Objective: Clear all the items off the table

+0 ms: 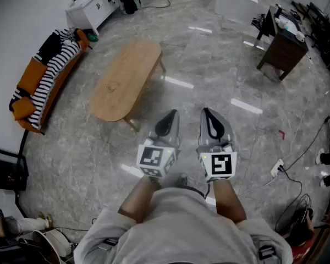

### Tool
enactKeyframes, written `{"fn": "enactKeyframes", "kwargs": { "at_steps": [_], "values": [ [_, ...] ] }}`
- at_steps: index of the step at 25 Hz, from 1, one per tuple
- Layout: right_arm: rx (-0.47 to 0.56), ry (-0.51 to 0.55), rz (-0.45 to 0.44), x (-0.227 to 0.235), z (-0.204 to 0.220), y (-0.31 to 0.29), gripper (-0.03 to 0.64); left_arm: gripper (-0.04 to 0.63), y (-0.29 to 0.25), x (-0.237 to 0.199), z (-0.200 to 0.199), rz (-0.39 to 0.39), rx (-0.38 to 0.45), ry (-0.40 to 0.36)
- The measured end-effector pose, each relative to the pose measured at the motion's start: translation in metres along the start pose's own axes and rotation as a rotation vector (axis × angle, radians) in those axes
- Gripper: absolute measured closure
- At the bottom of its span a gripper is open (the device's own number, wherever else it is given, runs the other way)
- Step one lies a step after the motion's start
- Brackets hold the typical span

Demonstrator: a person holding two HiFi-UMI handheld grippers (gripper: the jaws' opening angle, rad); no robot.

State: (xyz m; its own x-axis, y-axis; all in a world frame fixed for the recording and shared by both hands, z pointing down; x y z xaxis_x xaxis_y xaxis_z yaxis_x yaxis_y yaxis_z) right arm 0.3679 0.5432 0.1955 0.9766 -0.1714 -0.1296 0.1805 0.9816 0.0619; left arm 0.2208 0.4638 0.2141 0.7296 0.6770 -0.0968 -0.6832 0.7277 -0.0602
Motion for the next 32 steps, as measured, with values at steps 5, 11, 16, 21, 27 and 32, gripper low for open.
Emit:
{"fn": "enactKeyframes", "kwargs": {
  "at_steps": [5, 11, 16, 21, 27, 32],
  "values": [
    [0.011, -0.019, -0.009, -0.004, 0.004, 0.001, 0.611, 0.575, 0.004, -0.001, 0.007, -0.018, -0.002, -0.005],
    [0.03, -0.01, -0.034, -0.009, 0.003, -0.01, 0.611, 0.575, 0.007, -0.01, 0.006, -0.041, 0.004, -0.008],
    [0.042, -0.05, -0.104, -0.013, 0.007, -0.029, 0.611, 0.575, 0.008, -0.022, 0.006, -0.078, -0.016, -0.026],
    [0.046, -0.077, -0.189, -0.032, 0.013, -0.05, 0.611, 0.575, 0.023, -0.044, 0.007, -0.136, -0.011, -0.033],
    [0.016, -0.113, -0.25, -0.054, 0.023, -0.091, 0.611, 0.575, 0.032, -0.101, 0.019, -0.227, -0.045, 0.012],
    [-0.022, -0.134, -0.243, -0.046, 0.042, -0.124, 0.611, 0.575, 0.014, -0.135, 0.026, -0.277, -0.06, 0.043]
  ]
}}
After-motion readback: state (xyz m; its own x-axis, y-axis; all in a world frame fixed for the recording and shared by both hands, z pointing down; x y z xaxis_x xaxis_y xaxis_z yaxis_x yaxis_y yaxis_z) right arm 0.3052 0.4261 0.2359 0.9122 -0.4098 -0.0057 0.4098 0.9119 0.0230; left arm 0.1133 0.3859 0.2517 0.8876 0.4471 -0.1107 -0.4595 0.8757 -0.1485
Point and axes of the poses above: the fingertips, and each gripper's own axes: y backward along the fingers, x to its right, z out of its underside, the point moved 9 cm from there along y, backward along the fingers, and after that the axes turned 10 degrees about -z, right-handed, at the moved point
